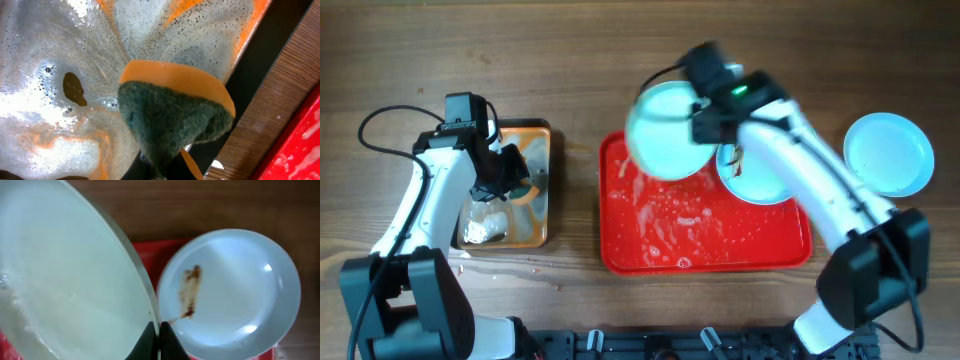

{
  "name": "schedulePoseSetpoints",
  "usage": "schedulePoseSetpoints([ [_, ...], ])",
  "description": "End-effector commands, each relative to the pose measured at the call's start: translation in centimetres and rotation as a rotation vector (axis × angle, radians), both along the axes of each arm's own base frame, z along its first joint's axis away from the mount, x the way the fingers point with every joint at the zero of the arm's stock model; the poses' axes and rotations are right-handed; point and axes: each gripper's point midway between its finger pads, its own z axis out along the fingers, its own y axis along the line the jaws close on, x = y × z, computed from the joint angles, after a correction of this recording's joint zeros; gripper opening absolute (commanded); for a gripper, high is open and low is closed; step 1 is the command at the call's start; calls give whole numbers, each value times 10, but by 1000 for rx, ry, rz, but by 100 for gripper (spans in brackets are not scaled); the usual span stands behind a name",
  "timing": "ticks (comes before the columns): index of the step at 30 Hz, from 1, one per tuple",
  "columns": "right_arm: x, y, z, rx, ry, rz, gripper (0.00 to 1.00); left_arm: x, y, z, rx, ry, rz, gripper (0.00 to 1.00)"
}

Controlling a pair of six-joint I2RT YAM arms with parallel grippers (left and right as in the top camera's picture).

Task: Clean dirty plates on tray and stack at the side
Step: 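Lift the plate with the right gripper and stack it on the cleaned plate, then grip the last plate rim with the right gripper and pull it to tray center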

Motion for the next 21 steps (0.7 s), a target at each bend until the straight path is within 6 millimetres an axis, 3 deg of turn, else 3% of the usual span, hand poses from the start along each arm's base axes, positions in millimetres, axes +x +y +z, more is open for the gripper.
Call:
schedulePoseSetpoints([
  [1, 13, -74, -6, 198, 63, -268, 4, -1, 0, -2, -12, 5, 7, 4],
  [3, 16, -123, -5, 275, 64, -395, 5, -1, 0, -2, -12, 5, 7, 4],
  [4, 12, -166, -6, 298, 60, -474, 4, -1, 0, -2, -12, 5, 7, 4],
  [6, -5, -225, -8, 295, 61, -607, 4, -1, 0, -2, -12, 4, 7, 4],
  [8, -30, -281, -10, 297, 54, -762, 4, -1, 0, -2, -12, 4, 7, 4],
  [10, -67, -333, -20, 310, 58, -935, 4, 0, 0, -2, -11, 0, 7, 4],
  [12, -107, -364, -38, 304, 90, -1068, 4, 1, 1, -2, -11, -4, 7, 4],
  [15, -148, -381, -72, 316, 124, -1189, 5, 2, 1, -2, -11, -6, 7, 4],
  [16, -152, -382, -80, 318, 124, -1199, 5, 2, 1, -2, -11, -6, 7, 4],
  [19, -148, -376, -106, 325, 120, -1192, 4, 2, 1, -2, -11, -6, 7, 4],
  [21, -124, -361, -116, 409, 108, -1147, 4, 1, 1, -2, -11, -5, 7, 4],
])
